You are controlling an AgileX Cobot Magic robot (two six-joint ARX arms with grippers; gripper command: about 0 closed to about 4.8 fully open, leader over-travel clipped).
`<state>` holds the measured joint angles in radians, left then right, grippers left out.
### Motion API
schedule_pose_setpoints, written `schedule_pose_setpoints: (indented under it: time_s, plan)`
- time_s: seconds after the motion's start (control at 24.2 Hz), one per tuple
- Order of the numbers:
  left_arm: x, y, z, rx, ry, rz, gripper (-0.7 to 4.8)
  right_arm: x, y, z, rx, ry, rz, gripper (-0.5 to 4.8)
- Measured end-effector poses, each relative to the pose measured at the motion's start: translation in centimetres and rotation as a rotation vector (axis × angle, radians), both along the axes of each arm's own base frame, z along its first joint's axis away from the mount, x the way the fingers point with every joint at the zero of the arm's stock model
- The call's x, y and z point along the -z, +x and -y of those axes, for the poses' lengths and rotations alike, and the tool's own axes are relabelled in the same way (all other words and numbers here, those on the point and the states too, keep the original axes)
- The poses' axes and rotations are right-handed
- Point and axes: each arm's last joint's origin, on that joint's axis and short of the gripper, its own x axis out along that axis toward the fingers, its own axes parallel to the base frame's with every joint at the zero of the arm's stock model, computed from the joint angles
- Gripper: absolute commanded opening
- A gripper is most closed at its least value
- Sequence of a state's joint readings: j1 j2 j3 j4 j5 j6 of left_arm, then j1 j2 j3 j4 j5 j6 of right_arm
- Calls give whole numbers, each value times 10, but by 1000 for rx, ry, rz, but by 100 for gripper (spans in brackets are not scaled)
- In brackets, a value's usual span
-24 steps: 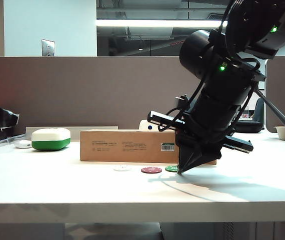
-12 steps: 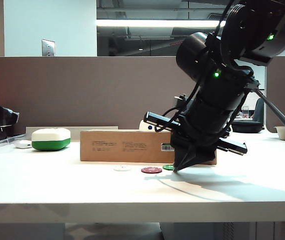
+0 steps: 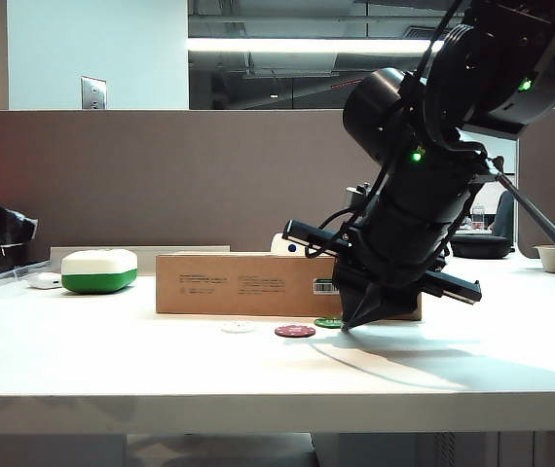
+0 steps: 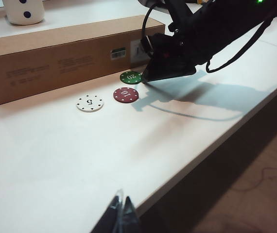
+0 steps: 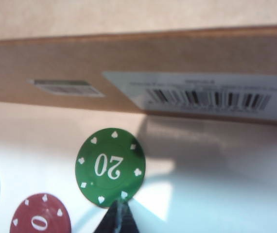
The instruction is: Push the chip with the highest value in the row forward next to the rectangular box.
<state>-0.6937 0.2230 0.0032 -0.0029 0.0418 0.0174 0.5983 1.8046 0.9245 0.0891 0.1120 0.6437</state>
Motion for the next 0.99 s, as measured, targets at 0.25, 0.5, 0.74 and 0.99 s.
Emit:
schedule_pose_setpoints:
  time_s: [0.25, 0.5, 0.74, 0.99]
  plan:
    - [0, 0, 0, 0, 0, 0, -5, 1, 1, 0, -2, 17, -2, -10]
    - [0, 0, 0, 0, 0, 0, -5, 1, 2, -1, 15, 16, 11, -9]
    - [0, 0, 0, 0, 0, 0, -5, 2, 2, 0, 37, 23, 18, -9]
    - [0, 0, 0, 0, 0, 0, -5, 2, 4, 0, 74, 15, 42, -9]
